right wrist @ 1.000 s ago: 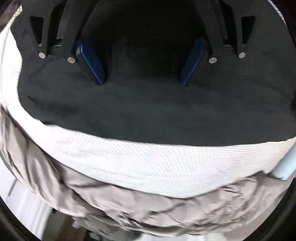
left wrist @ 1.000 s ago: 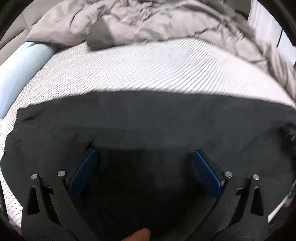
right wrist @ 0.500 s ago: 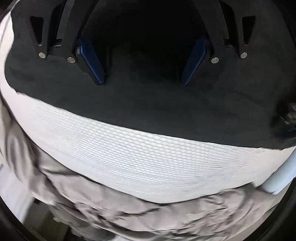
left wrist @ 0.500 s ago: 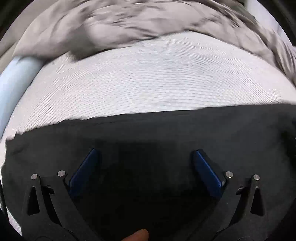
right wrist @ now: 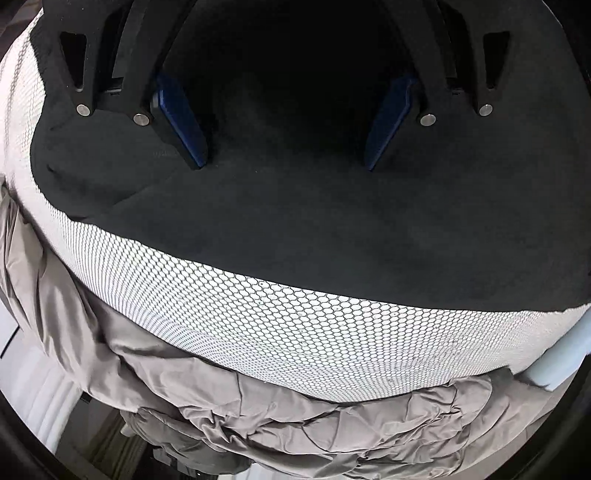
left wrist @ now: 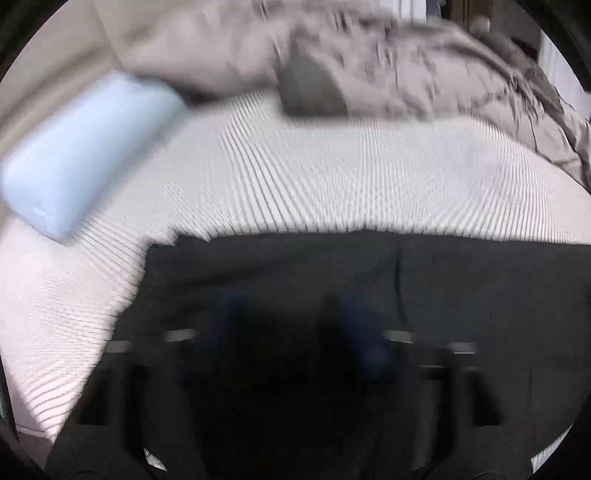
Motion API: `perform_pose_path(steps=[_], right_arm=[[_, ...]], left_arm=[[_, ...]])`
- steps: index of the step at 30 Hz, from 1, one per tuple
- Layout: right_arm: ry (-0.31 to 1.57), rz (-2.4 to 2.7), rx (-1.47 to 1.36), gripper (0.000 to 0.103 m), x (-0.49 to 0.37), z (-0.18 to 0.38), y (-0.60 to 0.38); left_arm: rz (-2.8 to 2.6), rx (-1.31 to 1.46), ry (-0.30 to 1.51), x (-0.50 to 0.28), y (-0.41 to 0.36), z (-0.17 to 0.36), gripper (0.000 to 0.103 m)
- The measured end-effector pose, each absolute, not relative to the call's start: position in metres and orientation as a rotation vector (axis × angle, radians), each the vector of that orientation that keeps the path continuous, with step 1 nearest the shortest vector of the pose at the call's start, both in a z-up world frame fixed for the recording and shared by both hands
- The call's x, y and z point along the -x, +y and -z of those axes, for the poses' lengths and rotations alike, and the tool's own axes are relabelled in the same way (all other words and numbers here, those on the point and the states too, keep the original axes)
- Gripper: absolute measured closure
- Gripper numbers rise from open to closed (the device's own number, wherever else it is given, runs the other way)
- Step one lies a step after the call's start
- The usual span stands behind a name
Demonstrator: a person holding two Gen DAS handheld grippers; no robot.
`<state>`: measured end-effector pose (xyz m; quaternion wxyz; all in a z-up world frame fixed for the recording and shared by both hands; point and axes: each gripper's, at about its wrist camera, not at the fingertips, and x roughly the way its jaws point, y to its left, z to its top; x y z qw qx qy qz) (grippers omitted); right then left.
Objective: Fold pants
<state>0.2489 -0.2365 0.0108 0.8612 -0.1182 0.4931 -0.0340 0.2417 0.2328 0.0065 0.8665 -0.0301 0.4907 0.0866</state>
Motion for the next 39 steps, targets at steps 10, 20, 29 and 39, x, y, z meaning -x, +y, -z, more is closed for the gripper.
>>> perform_pose_path(steps=[10,20,29,39], right_arm=[[1.026,0.072,0.275,0.016,-0.243,-0.009,-0.234],[0.975,-0.113,0.204,0.015,-0.218,-0.028,-0.210],[1.025,-0.092,0.242,0.015,-0.213,-0.013,-0.223],[1.020,-0.096,0.271,0.015,-0.206,-0.014,-0.222]], left_arm=[[-0.241,0.016,1.008,-0.223,0.282,0.003,0.100],[-0.034,-0.013,0.974,-0.177,0.240,0.013,0.089],[-0.141,0.118,0.948,-0.152,0.276,-0.005,0.095],[-0.112,0.209,0.930,-0.123,0.287,0.011,0.090]])
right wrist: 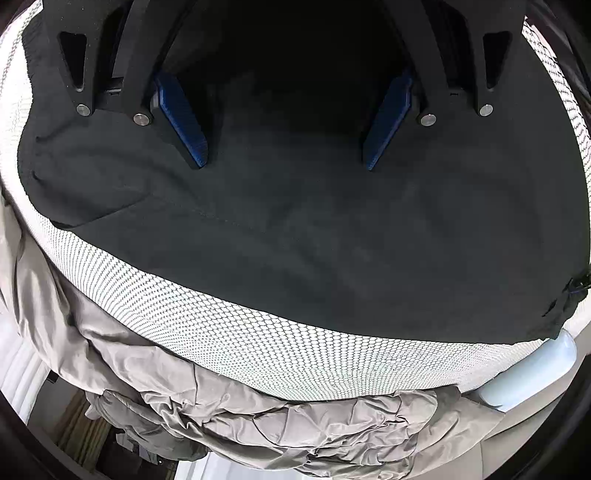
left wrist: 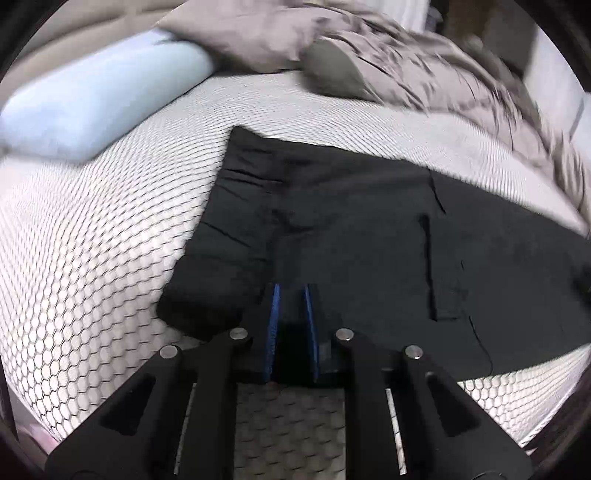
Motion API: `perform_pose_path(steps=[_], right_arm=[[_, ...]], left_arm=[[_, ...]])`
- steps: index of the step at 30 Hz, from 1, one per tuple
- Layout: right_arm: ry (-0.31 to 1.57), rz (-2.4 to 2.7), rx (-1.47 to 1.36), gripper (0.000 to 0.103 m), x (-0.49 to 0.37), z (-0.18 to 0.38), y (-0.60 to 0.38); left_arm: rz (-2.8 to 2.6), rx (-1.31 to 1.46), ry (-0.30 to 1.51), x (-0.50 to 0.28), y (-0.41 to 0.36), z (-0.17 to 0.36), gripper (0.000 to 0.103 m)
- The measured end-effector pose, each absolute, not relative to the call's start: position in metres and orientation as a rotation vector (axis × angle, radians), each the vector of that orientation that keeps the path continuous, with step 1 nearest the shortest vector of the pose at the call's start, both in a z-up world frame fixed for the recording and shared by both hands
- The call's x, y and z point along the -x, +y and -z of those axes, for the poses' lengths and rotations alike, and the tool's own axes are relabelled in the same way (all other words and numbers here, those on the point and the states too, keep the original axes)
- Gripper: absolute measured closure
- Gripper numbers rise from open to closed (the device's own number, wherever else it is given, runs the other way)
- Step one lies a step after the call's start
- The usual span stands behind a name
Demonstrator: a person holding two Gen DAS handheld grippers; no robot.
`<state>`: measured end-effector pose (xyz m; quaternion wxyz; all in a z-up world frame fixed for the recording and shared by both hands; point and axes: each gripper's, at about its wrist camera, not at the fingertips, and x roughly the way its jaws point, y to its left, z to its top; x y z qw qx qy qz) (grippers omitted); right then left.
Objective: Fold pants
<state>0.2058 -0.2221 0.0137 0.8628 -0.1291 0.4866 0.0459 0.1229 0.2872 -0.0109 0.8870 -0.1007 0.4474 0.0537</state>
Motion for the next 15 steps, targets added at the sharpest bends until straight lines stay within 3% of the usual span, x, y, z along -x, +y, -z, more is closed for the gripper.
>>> perform_pose_path(steps=[4,7,14,15], right_arm=[[1.020,-0.091,0.270,0.015,-0.204,-0.015,-0.225],[1.019,-0.088,0.282,0.015,-0.205,-0.014,-0.222],[1.022,-0.087,0.284,0.015,-0.209,-0.012,-0.217],[1.022,-0.086,0.284,0.015,-0.209,-0.012,-0.217]], left_arm=[[-0.112,0.207,0.877,-0.101,0.292,-0.001,0.090],[-0.105,0.205,0.854,-0.094,0.295,-0.014,0.075],[-0.208,0.179,0.807,-0.141,0.318,-0.048,0.019],[-0.223,0.170,0.823,-0.156,0.321,-0.044,0.018]])
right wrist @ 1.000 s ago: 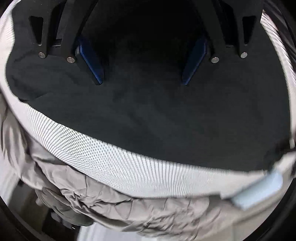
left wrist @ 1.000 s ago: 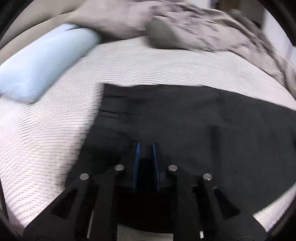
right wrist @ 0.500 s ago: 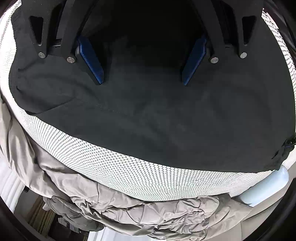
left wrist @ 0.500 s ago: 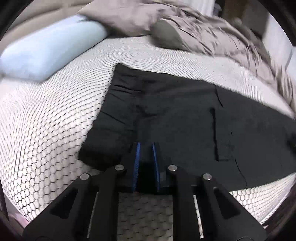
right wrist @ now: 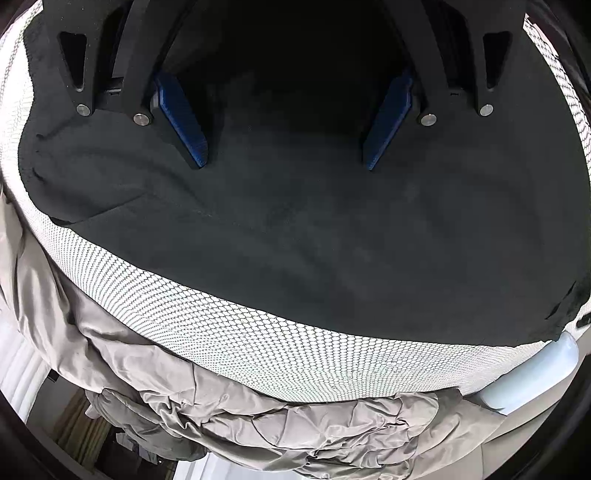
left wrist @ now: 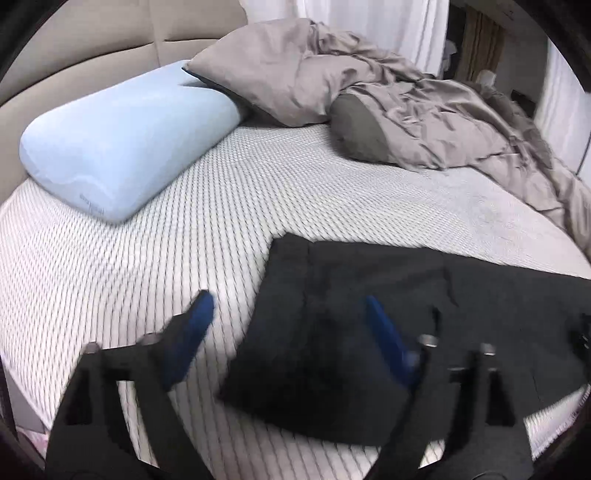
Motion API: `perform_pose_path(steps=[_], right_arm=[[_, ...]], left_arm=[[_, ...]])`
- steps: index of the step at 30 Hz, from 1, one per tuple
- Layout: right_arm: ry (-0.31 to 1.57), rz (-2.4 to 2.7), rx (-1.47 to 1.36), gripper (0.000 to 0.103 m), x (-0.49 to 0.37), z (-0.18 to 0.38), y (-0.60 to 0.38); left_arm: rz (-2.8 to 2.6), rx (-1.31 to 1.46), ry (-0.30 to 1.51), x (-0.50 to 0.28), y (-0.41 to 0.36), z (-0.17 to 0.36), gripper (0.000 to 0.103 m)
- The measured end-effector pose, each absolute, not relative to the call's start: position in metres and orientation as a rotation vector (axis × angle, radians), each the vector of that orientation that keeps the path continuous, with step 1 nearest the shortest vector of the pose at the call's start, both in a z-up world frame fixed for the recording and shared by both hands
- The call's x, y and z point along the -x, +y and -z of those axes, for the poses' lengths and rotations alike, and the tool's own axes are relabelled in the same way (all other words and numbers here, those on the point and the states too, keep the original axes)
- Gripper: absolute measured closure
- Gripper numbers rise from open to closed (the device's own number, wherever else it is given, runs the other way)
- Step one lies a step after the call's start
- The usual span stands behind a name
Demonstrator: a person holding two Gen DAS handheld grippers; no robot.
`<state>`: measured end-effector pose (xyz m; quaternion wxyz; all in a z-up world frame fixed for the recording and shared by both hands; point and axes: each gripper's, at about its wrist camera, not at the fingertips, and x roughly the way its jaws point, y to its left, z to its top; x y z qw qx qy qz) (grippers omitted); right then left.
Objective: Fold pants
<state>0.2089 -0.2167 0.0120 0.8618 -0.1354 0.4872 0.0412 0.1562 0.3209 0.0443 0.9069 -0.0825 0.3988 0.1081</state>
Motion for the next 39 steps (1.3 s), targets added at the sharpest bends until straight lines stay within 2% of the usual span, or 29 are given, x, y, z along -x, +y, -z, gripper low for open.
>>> perform_pose_path(steps=[2,4,6,7,9,10,11,16,20,21,23,24,25,27,29,31,32,33,35,37,38,39], right_arm=[[1.021,-0.091,0.286,0.015,-0.209,-0.012,-0.217],[1.022,-0.095,0.286,0.015,-0.210,-0.012,-0.218],[1.023,-0.097,0.285,0.015,-0.211,-0.012,-0.219],[1.022,-0.098,0.287,0.015,-0.211,-0.012,-0.219],[1.021,-0.098,0.291,0.015,-0.211,-0.012,-0.219],[1.021,-0.098,0.291,0.015,-0.211,-0.012,-0.219],[1.021,-0.098,0.292,0.015,-0.210,-0.012,-0.219],[1.018,-0.103,0.299,0.015,-0.207,-0.012,-0.218],[1.015,-0.098,0.297,0.015,-0.205,-0.013,-0.217],[1.015,-0.098,0.298,0.015,-0.205,-0.013,-0.217],[1.014,-0.100,0.299,0.015,-0.204,-0.014,-0.217],[1.012,-0.102,0.298,0.015,-0.203,-0.014,-0.216],[1.011,-0.110,0.291,0.015,-0.202,-0.015,-0.216],[1.007,-0.137,0.260,0.015,-0.198,-0.019,-0.218],[0.999,-0.168,0.227,0.015,-0.195,-0.022,-0.218],[0.988,-0.210,0.192,0.015,-0.189,-0.027,-0.214],[0.983,-0.229,0.178,0.015,-0.186,-0.028,-0.210],[0.981,-0.244,0.169,0.015,-0.184,-0.029,-0.206],[0.979,-0.295,0.150,0.015,-0.180,-0.028,-0.192],[0.983,-0.351,0.153,0.015,-0.175,-0.024,-0.173],[0.986,-0.367,0.158,0.015,-0.174,-0.022,-0.167],[0.993,-0.388,0.168,0.015,-0.172,-0.018,-0.159]], left_arm=[[-0.254,0.160,0.925,-0.187,0.328,-0.030,0.018],[-0.268,0.129,1.002,-0.209,0.327,-0.009,0.025],[-0.246,0.119,0.983,-0.214,0.321,-0.005,0.061],[-0.246,0.122,0.945,-0.210,0.317,-0.011,0.063],[-0.270,0.097,0.869,-0.202,0.309,-0.026,0.085],[-0.268,0.089,0.837,-0.197,0.305,-0.037,0.091],[-0.272,0.087,0.819,-0.194,0.303,-0.044,0.094],[-0.250,0.080,0.735,-0.194,0.298,-0.075,0.094],[-0.302,0.075,0.814,-0.219,0.306,-0.051,0.094],[-0.336,0.077,0.853,-0.222,0.311,-0.040,0.092],[-0.384,0.146,0.940,-0.229,0.325,-0.010,0.080],[-0.395,0.183,0.917,-0.223,0.327,-0.009,0.077],[-0.404,0.201,0.889,-0.217,0.327,-0.016,0.075],[-0.410,0.219,0.883,-0.206,0.322,-0.031,0.054],[-0.372,0.201,0.857,-0.190,0.305,-0.053,0.050],[-0.295,0.159,0.805,-0.169,0.268,-0.075,0.039],[-0.251,0.145,0.796,-0.165,0.250,-0.080,0.026],[-0.192,0.132,0.794,-0.158,0.225,-0.082,0.018],[-0.085,0.105,0.788,-0.147,0.176,-0.080,0.016],[0.038,0.078,0.798,-0.143,0.120,-0.072,0.007],[0.085,0.076,0.793,-0.145,0.095,-0.066,0.000],[0.152,0.069,0.786,-0.144,0.069,-0.059,0.000]])
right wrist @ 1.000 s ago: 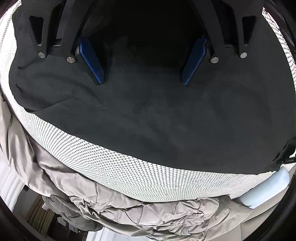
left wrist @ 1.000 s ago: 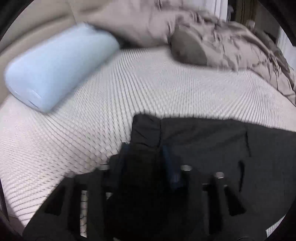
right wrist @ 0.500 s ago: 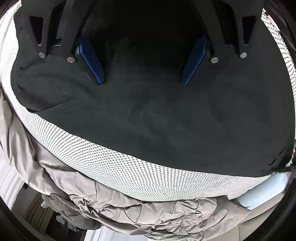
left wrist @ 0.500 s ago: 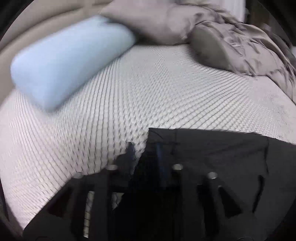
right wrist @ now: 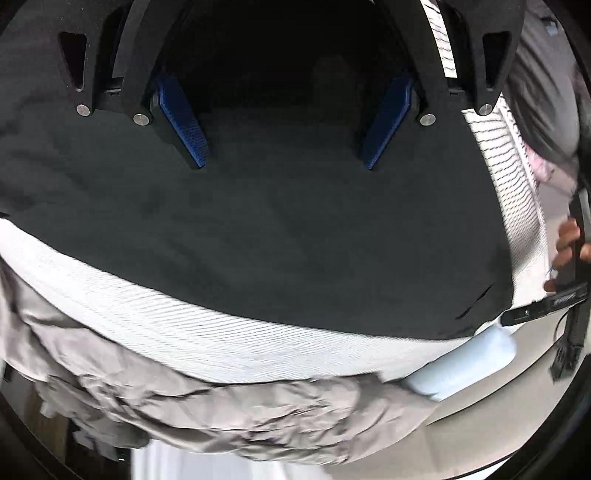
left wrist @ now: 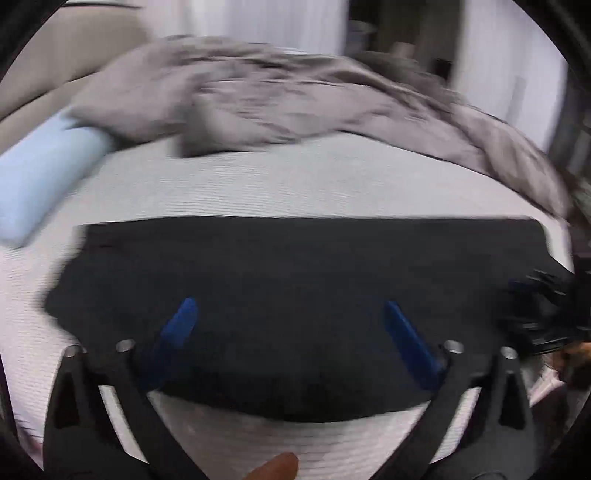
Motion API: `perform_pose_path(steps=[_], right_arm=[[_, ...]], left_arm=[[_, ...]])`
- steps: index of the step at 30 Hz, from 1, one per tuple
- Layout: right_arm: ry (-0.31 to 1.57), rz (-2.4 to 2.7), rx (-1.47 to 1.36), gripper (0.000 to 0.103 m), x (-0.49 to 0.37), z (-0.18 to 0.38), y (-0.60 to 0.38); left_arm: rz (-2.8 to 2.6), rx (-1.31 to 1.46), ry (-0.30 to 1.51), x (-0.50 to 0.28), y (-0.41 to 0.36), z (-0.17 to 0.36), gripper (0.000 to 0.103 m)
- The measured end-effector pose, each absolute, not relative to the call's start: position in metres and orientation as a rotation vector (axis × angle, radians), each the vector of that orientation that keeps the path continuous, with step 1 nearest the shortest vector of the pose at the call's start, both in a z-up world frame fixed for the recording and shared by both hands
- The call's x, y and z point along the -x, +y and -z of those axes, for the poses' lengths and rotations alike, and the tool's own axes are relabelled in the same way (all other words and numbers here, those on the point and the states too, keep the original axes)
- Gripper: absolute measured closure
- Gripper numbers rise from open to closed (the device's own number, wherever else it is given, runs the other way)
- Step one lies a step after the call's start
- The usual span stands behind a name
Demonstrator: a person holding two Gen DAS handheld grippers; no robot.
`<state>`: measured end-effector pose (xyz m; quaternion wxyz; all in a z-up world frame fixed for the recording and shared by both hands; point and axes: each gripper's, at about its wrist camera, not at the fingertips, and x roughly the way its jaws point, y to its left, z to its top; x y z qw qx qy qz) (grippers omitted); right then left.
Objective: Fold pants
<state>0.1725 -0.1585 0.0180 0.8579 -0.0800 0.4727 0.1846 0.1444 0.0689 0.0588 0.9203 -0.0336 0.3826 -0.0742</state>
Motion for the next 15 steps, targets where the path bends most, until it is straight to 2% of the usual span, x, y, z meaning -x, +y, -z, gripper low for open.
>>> perform_pose_path(steps=[5,7,9,11,15], right_arm=[[0.998,-0.416,0.254,0.015,-0.165,-0.005,-0.160],[1.015,-0.379,0.257,0.015,-0.160,-0.008,-0.185],[1.015,-0.308,0.295,0.008,-0.148,-0.011,-0.221],[1.012,-0.188,0.329,0.007,-0.138,-0.011,-0.261],[1.004,-0.065,0.199,0.005,-0.124,-0.014,-0.333]], left_arm=[[0.338,-0.072,0.901,-0.143,-0.014,-0.006,0.000],[0.313,-0.089,0.931,-0.143,-0.015,0.015,0.000],[0.329,-0.077,0.902,-0.137,-0.012,0.017,0.000],[0.334,-0.070,0.899,-0.136,-0.008,0.017,0.000],[0.312,-0.065,0.901,-0.135,0.005,0.013,0.000]])
